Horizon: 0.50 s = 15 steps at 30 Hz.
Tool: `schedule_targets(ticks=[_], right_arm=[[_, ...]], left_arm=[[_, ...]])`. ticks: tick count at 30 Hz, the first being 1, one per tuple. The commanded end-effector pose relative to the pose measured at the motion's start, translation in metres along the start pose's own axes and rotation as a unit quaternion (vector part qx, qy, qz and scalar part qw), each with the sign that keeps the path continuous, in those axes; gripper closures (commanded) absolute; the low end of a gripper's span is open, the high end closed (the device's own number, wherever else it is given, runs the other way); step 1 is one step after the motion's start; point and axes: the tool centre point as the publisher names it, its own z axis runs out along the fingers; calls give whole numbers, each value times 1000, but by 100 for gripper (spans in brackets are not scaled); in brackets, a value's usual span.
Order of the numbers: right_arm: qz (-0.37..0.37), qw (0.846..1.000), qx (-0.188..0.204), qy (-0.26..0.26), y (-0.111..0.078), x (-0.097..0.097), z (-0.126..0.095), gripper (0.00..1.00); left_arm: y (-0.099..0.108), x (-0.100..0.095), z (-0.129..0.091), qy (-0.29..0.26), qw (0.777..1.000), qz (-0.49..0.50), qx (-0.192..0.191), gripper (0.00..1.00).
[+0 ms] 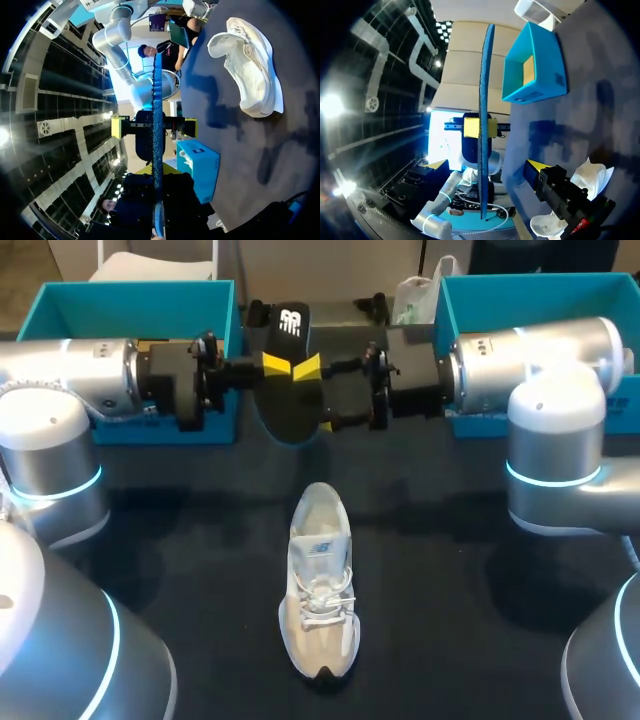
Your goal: Take the shoe out of the shoebox, open the shoe tongue, remove and reinsert the insole, then place the shoe into the shoebox
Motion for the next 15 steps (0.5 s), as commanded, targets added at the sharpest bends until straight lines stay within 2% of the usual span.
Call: schedule_targets(ticks=[1,4,6,7,11,13,15], right_arm=[[0,1000,-2,-4,4,1,5,0],[1,1000,-5,-2,4,-1,6,0],[0,1000,-6,-2,4,-1,6,33],[0,1000,-5,-2,4,-1,6,40],[0,1000,-3,-2,1,-3,7,39],[0,1000,-3,0,1,-4,6,45],[0,1000,-3,1,0,-5,7,47]], left_arm=[[-4,6,0,-2,1000,3,0,100],[-4,8,0,-4,1000,5,-7,100],[-3,8,0,-5,1000,5,-11,100],[-2,8,0,-5,1000,5,-12,100],[-2,7,2,-5,1000,7,-14,100],[-2,6,3,-5,1000,9,-14,100],[-3,4,4,-5,1000,10,-14,100]])
